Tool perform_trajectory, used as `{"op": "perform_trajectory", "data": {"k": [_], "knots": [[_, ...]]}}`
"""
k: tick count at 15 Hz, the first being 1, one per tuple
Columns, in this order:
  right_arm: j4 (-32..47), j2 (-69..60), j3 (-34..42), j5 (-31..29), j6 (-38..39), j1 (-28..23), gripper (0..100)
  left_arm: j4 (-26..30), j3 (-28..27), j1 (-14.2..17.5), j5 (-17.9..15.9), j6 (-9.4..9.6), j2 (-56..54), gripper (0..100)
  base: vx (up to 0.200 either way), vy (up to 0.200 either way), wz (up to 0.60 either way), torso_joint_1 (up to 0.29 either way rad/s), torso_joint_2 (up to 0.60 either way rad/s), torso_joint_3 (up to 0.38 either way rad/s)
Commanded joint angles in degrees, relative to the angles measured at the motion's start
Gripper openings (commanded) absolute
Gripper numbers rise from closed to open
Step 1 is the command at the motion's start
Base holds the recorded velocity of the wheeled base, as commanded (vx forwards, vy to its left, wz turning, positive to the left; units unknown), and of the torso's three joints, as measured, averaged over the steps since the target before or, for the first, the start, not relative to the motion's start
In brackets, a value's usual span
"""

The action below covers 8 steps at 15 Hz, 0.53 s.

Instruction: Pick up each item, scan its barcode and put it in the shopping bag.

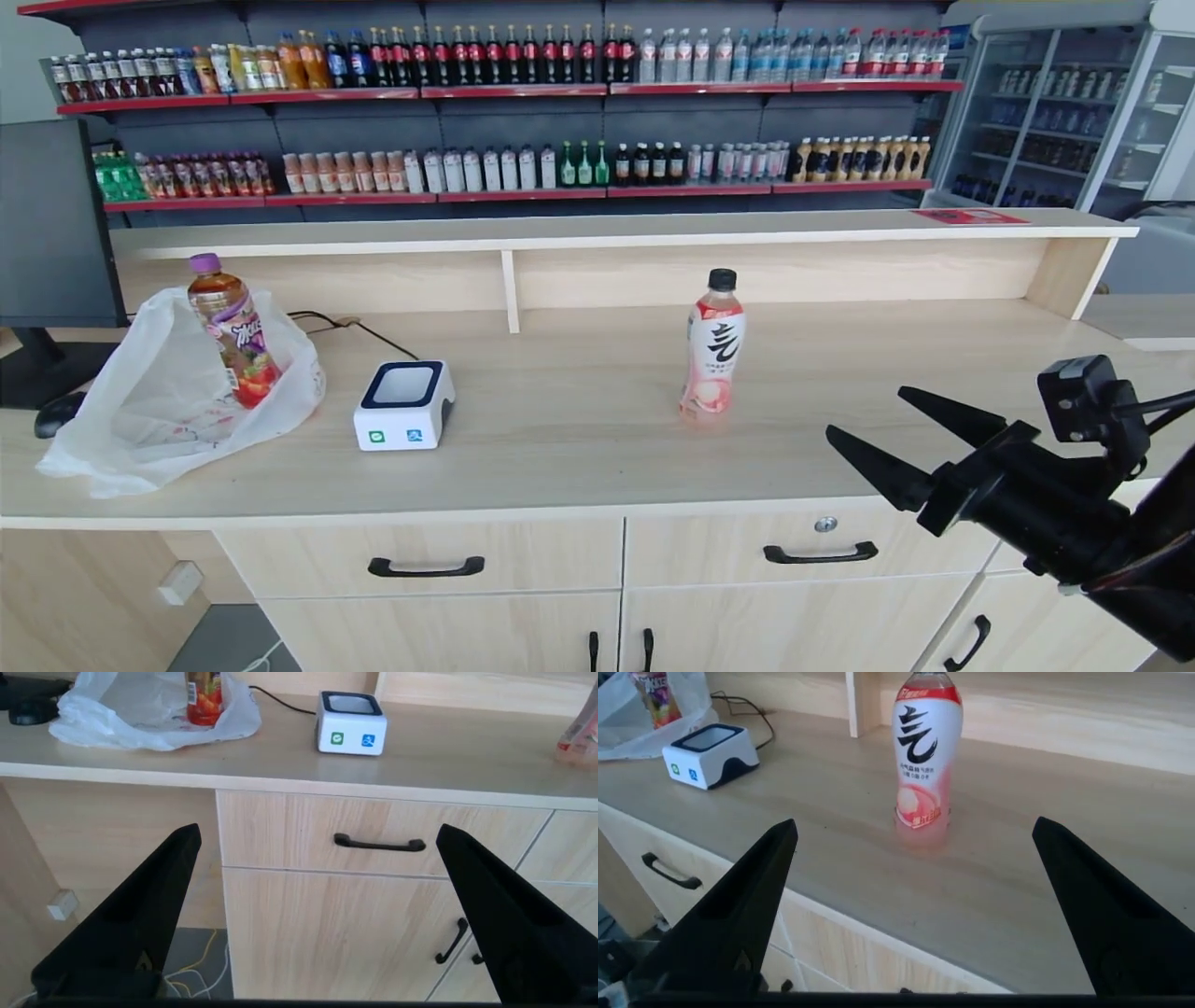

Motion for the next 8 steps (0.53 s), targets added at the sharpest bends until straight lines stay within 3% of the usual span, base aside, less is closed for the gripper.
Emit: {"op": "perform_trajectory", "data": {"k": [1, 4, 8], "knots": [[-0.1, 1.1, -0.2, 0.1, -0.1, 0.1, 100, 0.0, 0.0, 0.0, 0.0, 0.04, 0.0, 100, 0.2, 0.0, 0.0, -0.002, 0.01, -0.002], [-0.1, 1.2, -0.2, 0.1, -0.1, 0.3, 100, 0.0, 0.0, 0.0, 0.0, -0.04, 0.0, 100, 0.2, 0.0, 0.0, 0.001, 0.0, 0.004], [-0.1, 1.5, 0.1, 0.0, -0.1, 2.6, 100, 0.0, 0.0, 0.0, 0.0, -0.04, 0.0, 100, 0.0, 0.0, 0.0, 0.0, 0.0, 0.0]]}}
